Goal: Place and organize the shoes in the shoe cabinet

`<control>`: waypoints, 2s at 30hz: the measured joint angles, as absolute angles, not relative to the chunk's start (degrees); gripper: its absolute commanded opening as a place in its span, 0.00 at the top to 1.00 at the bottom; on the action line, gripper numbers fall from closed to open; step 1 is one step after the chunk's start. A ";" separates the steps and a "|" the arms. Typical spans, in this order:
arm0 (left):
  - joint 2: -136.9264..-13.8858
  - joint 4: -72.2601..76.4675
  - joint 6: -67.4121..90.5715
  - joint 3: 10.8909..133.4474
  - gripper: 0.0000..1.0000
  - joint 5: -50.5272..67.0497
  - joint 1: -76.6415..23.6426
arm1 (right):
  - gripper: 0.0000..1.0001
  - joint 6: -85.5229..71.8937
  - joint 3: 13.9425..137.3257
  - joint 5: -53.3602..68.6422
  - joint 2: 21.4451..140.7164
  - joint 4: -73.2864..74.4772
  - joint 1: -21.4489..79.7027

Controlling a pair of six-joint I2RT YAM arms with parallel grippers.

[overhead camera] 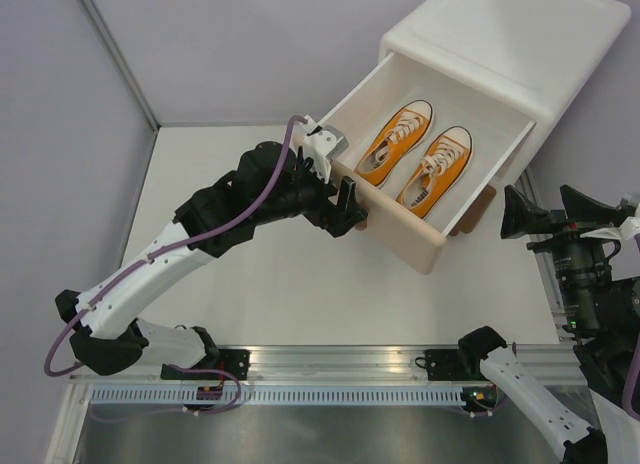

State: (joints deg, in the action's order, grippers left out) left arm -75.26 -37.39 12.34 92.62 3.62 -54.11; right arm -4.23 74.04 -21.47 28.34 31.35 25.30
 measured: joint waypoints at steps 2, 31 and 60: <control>-75.35 -37.32 12.75 92.99 0.12 3.03 -54.15 | 0.02 -4.25 74.04 -21.54 27.92 31.35 25.30; -88.86 -9.50 13.89 103.48 0.12 -1.50 -56.38 | 0.03 -6.24 77.19 -21.80 29.98 32.08 25.28; -111.74 14.55 10.50 112.46 0.08 -4.64 -56.38 | 0.03 -9.43 76.40 -14.41 33.43 31.77 25.30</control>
